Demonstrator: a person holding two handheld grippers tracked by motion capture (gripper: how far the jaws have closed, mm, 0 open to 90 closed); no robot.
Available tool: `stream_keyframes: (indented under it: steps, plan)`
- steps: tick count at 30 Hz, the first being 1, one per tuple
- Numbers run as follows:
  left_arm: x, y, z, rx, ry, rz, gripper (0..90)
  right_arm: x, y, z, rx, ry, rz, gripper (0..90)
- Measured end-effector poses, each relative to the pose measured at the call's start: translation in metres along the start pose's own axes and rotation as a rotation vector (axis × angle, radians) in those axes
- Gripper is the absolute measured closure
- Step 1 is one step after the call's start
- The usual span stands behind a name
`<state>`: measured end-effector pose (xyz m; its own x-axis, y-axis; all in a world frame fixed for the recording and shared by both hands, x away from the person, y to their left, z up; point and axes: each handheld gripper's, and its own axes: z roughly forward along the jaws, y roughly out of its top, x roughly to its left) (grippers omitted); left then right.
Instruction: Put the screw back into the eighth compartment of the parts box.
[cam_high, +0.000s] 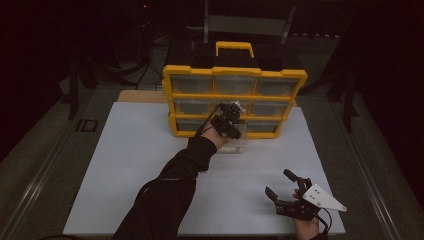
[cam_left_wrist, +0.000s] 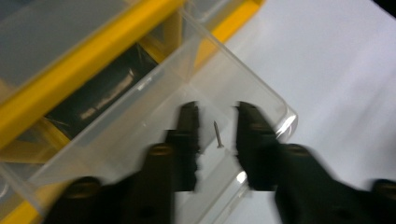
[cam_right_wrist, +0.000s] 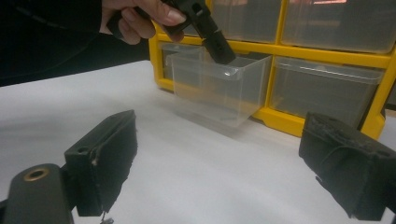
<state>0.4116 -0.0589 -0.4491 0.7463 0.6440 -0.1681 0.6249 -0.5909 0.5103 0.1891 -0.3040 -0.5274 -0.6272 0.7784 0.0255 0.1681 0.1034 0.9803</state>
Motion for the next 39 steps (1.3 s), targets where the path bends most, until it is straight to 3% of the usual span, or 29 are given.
stream_keyframes:
  steps: [10, 13, 14, 15, 18, 27, 33, 39]
  plan:
    - [0.0, 0.003, -0.015, -0.049, 0.019, -0.017, 36.7, 0.0, 0.0, 0.0, 0.002, -0.001, -0.001, 11.6]
    - [0.0, 0.003, -0.019, -0.055, 0.012, -0.007, 25.0, 0.0, 0.0, 0.0, 0.002, 0.0, 0.0, 11.6]
    - [0.0, 0.004, -0.025, -0.073, -0.021, -0.005, 25.0, 0.0, 0.0, 0.0, 0.002, 0.0, -0.001, 11.6]
    - [0.0, 0.004, -0.028, -0.074, -0.02, -0.001, 15.4, 0.0, 0.0, 0.0, 0.002, 0.001, -0.001, 11.6]
    - [0.001, 0.003, -0.037, -0.089, -0.04, 0.004, 9.3, 0.0, 0.0, 0.0, 0.003, 0.001, -0.001, 11.6]
    - [0.012, -0.011, -0.063, -0.133, -0.076, 0.022, 3.1, 0.0, 0.0, 0.0, 0.004, -0.002, -0.002, 11.6]
    - [0.022, -0.027, -0.082, -0.162, -0.054, 0.019, 2.1, 0.001, 0.0, 0.001, 0.005, -0.002, -0.003, 11.6]
    - [0.031, -0.045, -0.098, -0.199, -0.05, 0.053, 2.2, 0.001, 0.0, 0.001, 0.005, -0.002, -0.003, 11.6]
